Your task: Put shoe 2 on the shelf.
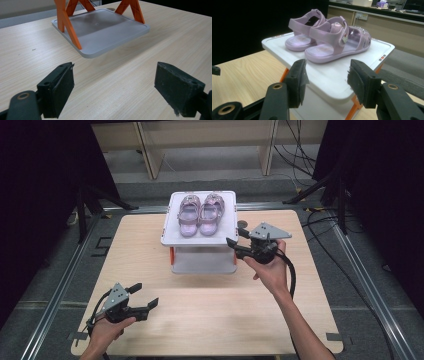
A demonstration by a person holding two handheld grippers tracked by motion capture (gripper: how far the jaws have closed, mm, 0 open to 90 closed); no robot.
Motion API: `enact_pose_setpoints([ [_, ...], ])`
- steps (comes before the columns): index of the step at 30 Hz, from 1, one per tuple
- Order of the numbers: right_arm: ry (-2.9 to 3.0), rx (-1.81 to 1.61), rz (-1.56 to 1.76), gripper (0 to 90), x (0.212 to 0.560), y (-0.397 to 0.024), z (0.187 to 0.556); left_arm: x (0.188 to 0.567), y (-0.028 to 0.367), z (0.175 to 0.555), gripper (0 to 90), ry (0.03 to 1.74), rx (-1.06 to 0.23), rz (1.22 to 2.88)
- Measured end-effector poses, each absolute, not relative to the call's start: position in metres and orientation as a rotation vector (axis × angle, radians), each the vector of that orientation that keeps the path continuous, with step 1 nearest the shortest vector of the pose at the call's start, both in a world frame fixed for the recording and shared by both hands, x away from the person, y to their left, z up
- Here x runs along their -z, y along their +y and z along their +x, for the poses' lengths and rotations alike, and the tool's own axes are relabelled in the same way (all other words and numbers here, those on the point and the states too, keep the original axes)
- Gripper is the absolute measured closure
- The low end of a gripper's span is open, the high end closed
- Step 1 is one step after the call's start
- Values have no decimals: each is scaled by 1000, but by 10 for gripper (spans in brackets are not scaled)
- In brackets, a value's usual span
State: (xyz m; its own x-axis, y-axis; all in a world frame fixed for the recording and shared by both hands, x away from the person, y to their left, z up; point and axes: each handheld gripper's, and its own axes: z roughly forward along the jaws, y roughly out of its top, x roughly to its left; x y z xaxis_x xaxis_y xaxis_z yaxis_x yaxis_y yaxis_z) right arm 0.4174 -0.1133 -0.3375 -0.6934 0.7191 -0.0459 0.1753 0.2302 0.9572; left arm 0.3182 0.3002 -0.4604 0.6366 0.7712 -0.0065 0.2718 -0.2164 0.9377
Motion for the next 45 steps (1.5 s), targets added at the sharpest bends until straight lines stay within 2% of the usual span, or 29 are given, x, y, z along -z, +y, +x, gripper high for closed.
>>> enact_pose_setpoints([
  [20, 2107, -1460, 852, 383, 383, -134, 381, 458, 301, 314, 153, 842, -585, 1797],
  [38, 2175, -1443, 970, 344, 430, -161, 359, 461, 298, 313, 153, 815, -580, 1810],
  [45, 2196, -1482, 1034, 252, 438, -164, 349, 462, 296, 313, 153, 806, -571, 1813],
])
